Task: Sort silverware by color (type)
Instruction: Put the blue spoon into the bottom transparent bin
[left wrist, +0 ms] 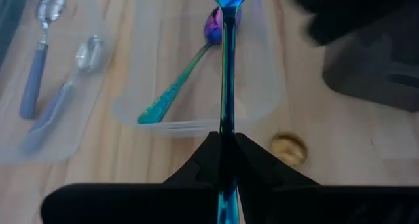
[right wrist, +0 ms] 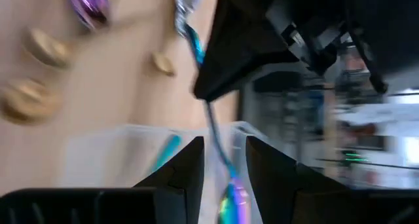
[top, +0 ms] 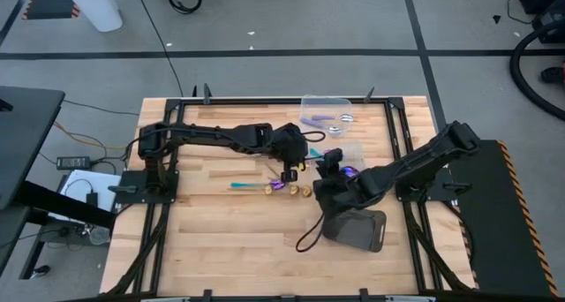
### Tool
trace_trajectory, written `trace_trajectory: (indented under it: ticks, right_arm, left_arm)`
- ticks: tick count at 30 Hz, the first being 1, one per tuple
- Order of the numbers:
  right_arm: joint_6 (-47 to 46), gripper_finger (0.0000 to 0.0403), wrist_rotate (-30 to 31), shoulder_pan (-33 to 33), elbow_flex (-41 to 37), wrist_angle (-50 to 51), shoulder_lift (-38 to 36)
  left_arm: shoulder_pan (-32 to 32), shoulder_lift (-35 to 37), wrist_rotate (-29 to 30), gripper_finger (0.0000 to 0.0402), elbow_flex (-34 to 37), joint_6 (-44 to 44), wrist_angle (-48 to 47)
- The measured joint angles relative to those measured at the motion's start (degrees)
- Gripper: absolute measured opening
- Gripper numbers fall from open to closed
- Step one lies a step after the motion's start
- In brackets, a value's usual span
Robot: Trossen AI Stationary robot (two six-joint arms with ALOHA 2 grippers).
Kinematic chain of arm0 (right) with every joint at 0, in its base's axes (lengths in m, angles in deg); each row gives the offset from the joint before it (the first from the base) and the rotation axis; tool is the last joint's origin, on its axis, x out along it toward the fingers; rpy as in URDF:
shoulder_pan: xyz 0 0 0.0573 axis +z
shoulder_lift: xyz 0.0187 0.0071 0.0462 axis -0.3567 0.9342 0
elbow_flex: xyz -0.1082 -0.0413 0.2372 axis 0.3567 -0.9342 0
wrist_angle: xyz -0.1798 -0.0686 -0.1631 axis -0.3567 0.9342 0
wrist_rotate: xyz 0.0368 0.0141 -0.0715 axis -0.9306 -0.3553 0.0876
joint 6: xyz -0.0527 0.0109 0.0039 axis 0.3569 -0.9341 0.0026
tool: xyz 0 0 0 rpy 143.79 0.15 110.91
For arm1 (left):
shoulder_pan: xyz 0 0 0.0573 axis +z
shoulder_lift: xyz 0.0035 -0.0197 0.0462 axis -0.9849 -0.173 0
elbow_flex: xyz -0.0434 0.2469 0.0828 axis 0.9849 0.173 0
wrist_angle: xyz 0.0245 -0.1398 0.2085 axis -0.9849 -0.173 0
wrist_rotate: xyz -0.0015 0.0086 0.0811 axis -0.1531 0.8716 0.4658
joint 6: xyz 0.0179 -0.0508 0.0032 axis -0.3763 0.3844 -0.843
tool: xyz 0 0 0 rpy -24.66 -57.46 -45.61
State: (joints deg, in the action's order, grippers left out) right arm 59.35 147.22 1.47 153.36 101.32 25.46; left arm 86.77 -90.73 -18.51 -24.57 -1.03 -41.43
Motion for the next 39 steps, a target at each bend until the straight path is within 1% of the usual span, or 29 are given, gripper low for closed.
trace_trajectory:
  ticks: [2, 6, 9, 12, 19, 24, 30, 31, 34, 37, 39]
  right_arm:
    - [1.39, 0.0122, 1.97, 0.0, 0.0, -0.04, 1.65]
    - [2.45, 0.0124, 1.59, -0.64, 0.0, -0.41, 2.97]
    - [3.17, 0.0126, 1.04, -1.07, 0.0, -0.46, 3.08]
    - [4.62, 0.0125, 2.05, -1.26, 0.02, -0.47, 3.19]
    - [9.09, 0.0114, 2.5, -1.66, 0.02, -1.34, 3.21]
    - [10.14, 0.0083, 1.85, -1.82, 0.02, -2.43, 3.19]
    - [10.38, 0.0016, 1.2, -1.84, 0.02, -3.24, 3.19]
    - [10.32, 0.0012, 1.04, -1.88, 0.02, -3.18, 3.19]
    - [10.18, 0.0016, 0.73, -1.99, 0.02, -3.14, 3.19]
    - [10.14, 0.0019, 0.08, -1.99, 0.02, -2.79, 3.19]
    - [10.01, 0.0016, -1.97, -1.97, 0.02, -2.05, 3.19]
  left_arm:
    - [-0.36, 0.0, -0.02, 0.0034, 0.02, 0.34, -0.19]
    - [-0.57, 0.82, -0.57, 0.0034, 0.0, 1.9, -0.13]
    - [-0.59, 1.73, -2.18, 0.0034, 0.02, 3.78, -0.28]
    - [-0.59, 2.74, -3.67, 0.0034, 0.02, 5.77, -0.36]
    - [-0.92, 2.71, -6.6, 0.0034, 0.02, 8.38, 0.31]
    - [-1.25, 2.66, -6.6, 0.0034, 0.02, 8.83, 2.53]
    - [-1.21, 2.62, -6.7, 0.0034, 0.02, 8.74, 2.77]
    - [-1.21, 2.62, -6.69, 0.0035, 0.02, 8.74, 2.97]
    - [-1.19, 2.62, -6.03, 0.0049, 0.07, 7.94, 3.23]
    - [-1.55, 2.62, -3.48, 0.008, 0.07, 5.95, 3.76]
    - [-1.65, 2.62, -2.98, 0.0103, 0.08, 5.21, 3.54]
